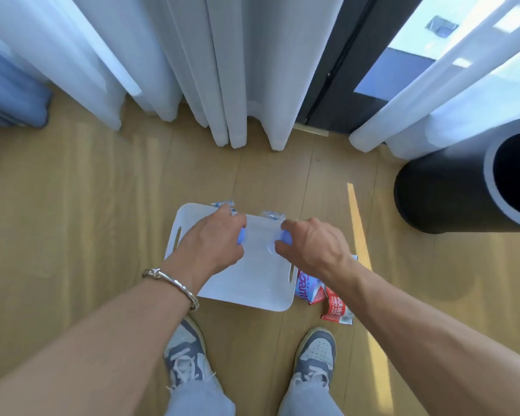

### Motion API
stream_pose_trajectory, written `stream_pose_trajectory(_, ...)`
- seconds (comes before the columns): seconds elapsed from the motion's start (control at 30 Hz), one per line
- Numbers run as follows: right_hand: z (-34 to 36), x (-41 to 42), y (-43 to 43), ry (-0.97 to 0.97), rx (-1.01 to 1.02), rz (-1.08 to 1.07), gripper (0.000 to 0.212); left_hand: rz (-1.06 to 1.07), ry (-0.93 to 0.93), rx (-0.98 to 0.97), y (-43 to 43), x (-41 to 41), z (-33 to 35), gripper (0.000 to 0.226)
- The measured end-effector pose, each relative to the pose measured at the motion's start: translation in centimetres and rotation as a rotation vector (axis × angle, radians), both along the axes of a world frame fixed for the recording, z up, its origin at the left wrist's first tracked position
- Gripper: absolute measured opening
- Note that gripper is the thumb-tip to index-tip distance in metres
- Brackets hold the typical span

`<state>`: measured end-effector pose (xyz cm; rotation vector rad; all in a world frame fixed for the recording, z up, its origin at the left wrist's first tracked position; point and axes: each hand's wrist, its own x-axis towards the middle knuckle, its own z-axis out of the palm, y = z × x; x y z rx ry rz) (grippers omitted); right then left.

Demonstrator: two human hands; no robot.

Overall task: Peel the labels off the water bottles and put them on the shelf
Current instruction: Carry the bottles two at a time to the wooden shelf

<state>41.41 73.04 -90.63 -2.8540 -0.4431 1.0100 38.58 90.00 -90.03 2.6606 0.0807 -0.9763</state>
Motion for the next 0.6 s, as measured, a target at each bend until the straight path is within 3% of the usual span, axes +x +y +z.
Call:
stream_pose_trajectory(0.13, 7.0, 3.2, 0.7, -0.048, 0.05, -0.021, 0.034, -0.022, -0.016, -0.004, 1.0, 3.0, 6.9, 0.032)
stream_pose_trajectory(0.4, 22.0, 9.2, 2.0, -0.199, 0.138, -0.07, 0.018, -0.103, -0.255, 0.052, 1.8, 9.5, 23.1, 0.025)
stream_pose_trajectory(0.6, 32.4, 11.9, 1.5, -0.296, 0.2, -0.09, 0.031, -0.111, -0.355, 0.088, 1.3, 12.0, 34.4, 0.024)
